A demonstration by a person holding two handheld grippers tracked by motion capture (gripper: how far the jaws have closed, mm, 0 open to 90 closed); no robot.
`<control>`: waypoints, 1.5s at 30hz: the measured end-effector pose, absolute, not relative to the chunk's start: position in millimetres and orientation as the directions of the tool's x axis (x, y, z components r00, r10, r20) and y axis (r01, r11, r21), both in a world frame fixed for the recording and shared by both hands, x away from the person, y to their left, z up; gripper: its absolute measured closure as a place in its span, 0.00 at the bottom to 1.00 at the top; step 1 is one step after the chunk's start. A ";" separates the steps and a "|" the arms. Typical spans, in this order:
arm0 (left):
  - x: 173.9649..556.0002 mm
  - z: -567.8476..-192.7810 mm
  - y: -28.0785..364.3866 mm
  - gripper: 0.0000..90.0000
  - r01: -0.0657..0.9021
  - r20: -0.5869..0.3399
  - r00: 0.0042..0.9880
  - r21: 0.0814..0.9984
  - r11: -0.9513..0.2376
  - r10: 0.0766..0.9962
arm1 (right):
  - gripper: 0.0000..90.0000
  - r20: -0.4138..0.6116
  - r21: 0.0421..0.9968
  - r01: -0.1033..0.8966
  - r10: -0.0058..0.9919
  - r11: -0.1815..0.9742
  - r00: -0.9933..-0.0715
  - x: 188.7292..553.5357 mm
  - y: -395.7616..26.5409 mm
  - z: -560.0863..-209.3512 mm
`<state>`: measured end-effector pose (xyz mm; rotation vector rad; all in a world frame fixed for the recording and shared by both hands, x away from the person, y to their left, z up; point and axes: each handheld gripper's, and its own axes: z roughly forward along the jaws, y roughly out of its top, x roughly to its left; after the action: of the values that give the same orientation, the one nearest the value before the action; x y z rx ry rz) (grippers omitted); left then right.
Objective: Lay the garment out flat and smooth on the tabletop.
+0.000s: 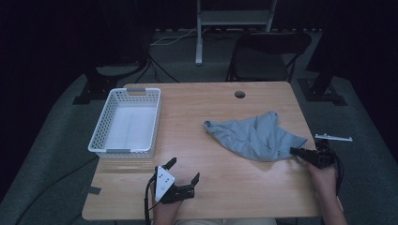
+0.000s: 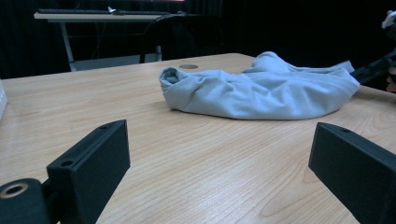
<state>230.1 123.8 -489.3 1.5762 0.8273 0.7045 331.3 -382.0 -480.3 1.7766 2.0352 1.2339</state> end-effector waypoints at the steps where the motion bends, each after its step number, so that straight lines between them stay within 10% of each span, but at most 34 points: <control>1: 230.1 -489.3 123.8 0.07 0.129 -0.002 0.569 0.988 -0.088 0.823 | 0.78 0.376 0.667 0.743 0.888 -0.061 -0.265 328.4 -383.7 -480.7; 15: 231.1 -489.2 125.6 0.07 0.143 -0.020 0.563 0.987 -0.074 0.827 | 0.54 0.354 0.714 0.689 0.913 -0.125 -0.203 305.4 -402.5 -475.6; 34: 232.8 -488.8 125.3 0.07 0.157 -0.026 0.568 0.984 -0.078 0.823 | 0.50 0.341 0.751 0.650 0.909 -0.111 -0.239 292.7 -397.5 -461.5; 45: 254.4 -487.6 128.1 0.07 0.321 -0.153 0.618 0.945 -0.069 0.771 | 0.47 0.373 0.752 0.652 0.878 -0.096 -0.301 294.5 -385.5 -464.8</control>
<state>254.4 128.1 -487.6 1.6564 0.9150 0.4732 294.5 -385.5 -464.8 1.6889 1.9297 1.3479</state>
